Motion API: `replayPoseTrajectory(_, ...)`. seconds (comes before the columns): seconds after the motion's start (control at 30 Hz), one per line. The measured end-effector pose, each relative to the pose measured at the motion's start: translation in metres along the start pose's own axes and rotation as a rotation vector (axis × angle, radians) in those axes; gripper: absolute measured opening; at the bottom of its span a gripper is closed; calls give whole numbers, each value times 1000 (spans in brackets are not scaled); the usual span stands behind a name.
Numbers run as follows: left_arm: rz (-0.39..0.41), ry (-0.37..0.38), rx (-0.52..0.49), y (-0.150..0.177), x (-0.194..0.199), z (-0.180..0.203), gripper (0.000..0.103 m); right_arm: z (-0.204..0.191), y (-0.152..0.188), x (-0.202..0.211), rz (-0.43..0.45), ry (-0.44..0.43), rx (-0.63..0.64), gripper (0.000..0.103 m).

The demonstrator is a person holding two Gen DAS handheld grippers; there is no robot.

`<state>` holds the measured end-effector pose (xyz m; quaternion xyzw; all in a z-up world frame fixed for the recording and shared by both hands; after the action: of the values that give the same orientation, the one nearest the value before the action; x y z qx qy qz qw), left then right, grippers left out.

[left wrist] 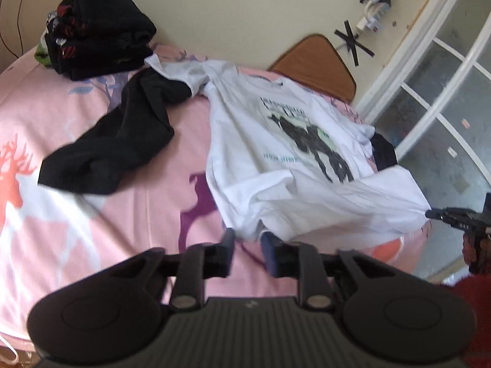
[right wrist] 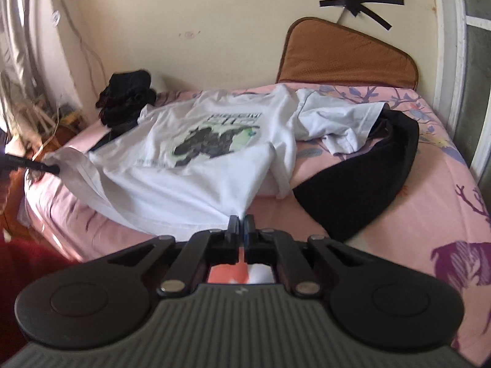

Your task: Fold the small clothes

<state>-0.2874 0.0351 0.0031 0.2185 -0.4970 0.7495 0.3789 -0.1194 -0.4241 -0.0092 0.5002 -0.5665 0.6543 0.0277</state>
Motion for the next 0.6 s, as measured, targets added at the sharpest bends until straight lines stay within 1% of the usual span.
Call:
replayPoseTrajectory(0.03,0,4,0,9,2,-3,64,5,5,0,-49,33,9,20)
replayPoseTrajectory(0.07,15,6,10,15,5,-10,68,11,8,0,-73,65,11,31)
replayPoseTrajectory(0.1,30,10,41,18,7,-21,68,18,8,0,-67,106,5,57)
replayPoseTrajectory(0.13,55,2,97,18,11,-34,68,25,3,0,-35,148,-15,64)
replayPoseTrajectory(0.17,86,-23,174,15,15,-49,68,33,-5,1,3,164,-53,64)
replayPoseTrajectory(0.2,120,-47,251,11,18,-64,68,40,-14,1,50,153,-97,64)
replayPoseTrajectory(0.23,157,-66,323,7,22,-78,69,41,-24,1,102,130,-123,64)
replayPoseTrajectory(0.27,192,-80,388,3,25,-90,72,39,-34,-2,155,94,-125,64)
replayPoseTrajectory(0.3,220,-91,434,-2,25,-100,73,32,-46,-9,192,60,-100,64)
replayPoseTrajectory(0.37,257,-108,472,-14,22,-111,78,8,-71,-31,212,20,-7,64)
replayPoseTrajectory(0.43,266,-111,469,-27,14,-115,82,-25,-95,-61,212,-46,88,64)
replayPoseTrajectory(0.47,261,-128,466,-35,8,-117,79,-43,-106,-77,202,-89,134,64)
replayPoseTrajectory(0.5,250,-157,461,-41,3,-121,73,-65,-117,-93,191,-125,189,64)
replayPoseTrajectory(0.53,232,-189,453,-46,-3,-122,39,-88,-127,-108,185,-165,252,64)
replayPoseTrajectory(0.57,200,-218,451,-50,-10,-125,1,-114,-136,-122,181,-206,312,64)
replayPoseTrajectory(0.6,184,-229,459,-53,-13,-127,4,-137,-144,-134,176,-245,364,64)
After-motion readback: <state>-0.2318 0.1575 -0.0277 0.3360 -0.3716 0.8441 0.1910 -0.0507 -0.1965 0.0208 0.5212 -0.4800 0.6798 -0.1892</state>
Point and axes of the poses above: each gripper's, at about its wrist camera, not at the fingertips, and x roughly against the way its jaws point, z to its right, y to its underside, the point moved 1 cm from there along -x, roughly the way its jaws point, and after that the axes turned 3 degrees about -z, right-handed, at the moved point
